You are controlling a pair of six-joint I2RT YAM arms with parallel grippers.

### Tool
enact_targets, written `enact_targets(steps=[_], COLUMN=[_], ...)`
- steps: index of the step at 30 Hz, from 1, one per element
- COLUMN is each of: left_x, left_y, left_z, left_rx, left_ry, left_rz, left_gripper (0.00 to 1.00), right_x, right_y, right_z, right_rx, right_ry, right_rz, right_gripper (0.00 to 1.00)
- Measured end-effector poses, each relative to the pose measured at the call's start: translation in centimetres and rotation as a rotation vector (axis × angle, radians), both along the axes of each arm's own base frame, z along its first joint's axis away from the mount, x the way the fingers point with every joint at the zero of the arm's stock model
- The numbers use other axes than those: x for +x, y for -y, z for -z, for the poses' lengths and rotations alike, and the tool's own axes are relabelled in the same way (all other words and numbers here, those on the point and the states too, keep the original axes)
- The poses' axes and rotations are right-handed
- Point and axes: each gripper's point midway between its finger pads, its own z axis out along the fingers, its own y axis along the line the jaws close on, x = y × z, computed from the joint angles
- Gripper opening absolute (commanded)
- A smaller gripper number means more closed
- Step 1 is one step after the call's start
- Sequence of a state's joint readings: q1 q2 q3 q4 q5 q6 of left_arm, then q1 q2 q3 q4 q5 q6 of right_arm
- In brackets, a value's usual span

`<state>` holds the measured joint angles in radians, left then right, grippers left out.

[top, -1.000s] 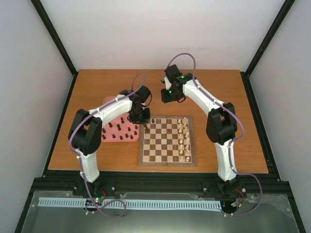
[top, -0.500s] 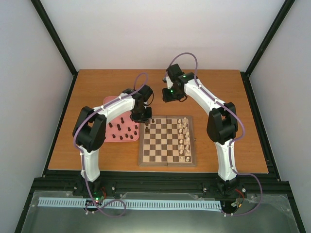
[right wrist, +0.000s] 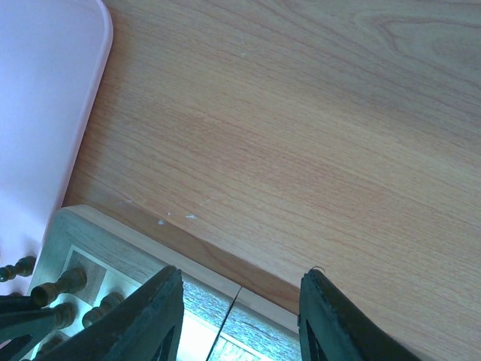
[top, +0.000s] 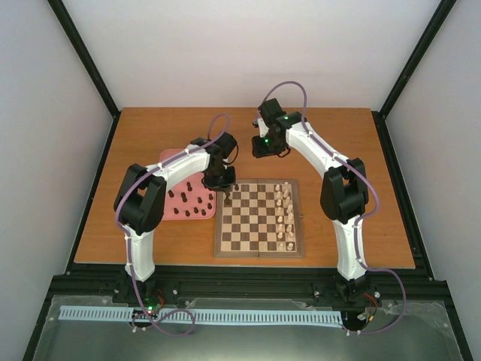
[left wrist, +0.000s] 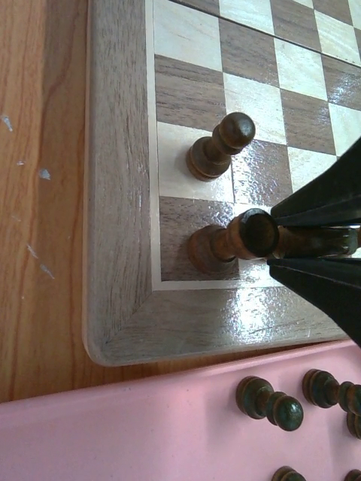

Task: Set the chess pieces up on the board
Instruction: Place the chess piece on the chessboard.

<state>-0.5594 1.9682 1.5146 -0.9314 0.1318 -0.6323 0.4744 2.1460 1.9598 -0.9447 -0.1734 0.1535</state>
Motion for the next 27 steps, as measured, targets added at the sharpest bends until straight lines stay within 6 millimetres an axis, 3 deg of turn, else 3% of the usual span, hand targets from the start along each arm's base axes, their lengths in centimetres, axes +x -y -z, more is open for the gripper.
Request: enact_targets(steps=[11, 22, 27], left_x=[-0.05, -0.18, -0.25], left_y=[0.13, 0.18, 0.15], left_z=[0.09, 0.11, 0.12], left_rx=[-0.005, -0.004, -0.001], left_ry=[-0.006, -0.008, -0.010], left_rz=[0.001, 0.008, 0.013], left_gripper=[0.02, 0.22, 0.25], right_x=[0.07, 0.16, 0.18], right_y=[0.16, 0.10, 0.08], right_z=[0.03, 0.00, -0.04], right_rx=[0.000, 0.003, 0.004], right_ry=[-0.001, 0.003, 0.004], right_rz=[0.004, 0.003, 0.003], right_gripper=[0.43, 0.43, 0.44])
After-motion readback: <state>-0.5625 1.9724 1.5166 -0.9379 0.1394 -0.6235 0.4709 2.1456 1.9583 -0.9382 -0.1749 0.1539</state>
